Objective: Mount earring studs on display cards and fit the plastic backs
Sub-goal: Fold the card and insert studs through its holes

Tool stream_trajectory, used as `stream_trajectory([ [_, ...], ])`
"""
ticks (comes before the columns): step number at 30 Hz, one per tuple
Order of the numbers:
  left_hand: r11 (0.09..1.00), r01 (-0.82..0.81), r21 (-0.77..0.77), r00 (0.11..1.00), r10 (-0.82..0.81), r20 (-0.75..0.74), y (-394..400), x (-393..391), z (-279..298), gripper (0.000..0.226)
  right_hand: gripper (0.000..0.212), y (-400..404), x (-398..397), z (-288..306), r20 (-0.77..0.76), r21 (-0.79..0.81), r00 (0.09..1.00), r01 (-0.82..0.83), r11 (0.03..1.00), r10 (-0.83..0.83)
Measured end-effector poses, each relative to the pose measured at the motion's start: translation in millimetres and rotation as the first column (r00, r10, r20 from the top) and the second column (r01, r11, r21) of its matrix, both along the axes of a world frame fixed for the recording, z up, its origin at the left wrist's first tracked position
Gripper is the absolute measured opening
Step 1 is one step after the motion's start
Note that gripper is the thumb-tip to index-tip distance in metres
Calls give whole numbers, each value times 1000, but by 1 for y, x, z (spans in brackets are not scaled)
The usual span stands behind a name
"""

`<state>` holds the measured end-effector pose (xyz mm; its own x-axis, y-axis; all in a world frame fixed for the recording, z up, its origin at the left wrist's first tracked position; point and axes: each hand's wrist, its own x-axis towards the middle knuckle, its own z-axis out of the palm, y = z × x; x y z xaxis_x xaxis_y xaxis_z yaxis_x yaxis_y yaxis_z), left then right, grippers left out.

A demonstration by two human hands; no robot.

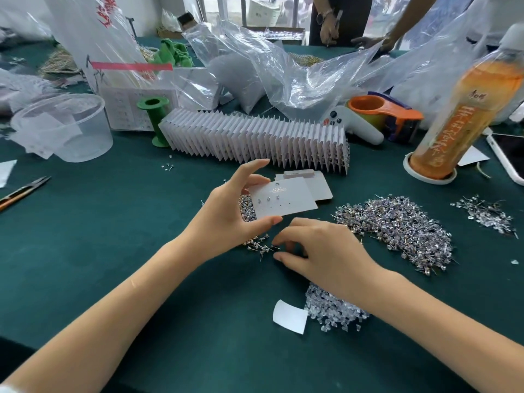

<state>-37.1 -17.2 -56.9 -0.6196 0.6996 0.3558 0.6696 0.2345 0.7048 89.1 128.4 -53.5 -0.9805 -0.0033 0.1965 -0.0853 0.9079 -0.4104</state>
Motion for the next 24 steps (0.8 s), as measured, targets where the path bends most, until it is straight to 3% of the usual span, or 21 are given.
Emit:
stream_trajectory([
  [13,999,16,-35,1000,-17,-16,2,-1,-4,83,9,-5,0,1,-42,-8,999,27,1000,-28],
  [15,999,29,-33,999,-29,-16,1,-1,-4,83,6,1,2,9,-56,-198,998,17,980,-29],
  [19,998,45,-40,999,-46,-27,1,1,-4,83,11,27,-3,27,-105,-596,991,0,803,-78],
  [24,996,85,-32,996,-85,-17,2,5,-2,85,7,43,-15,19,7,-737,963,187,649,-270],
])
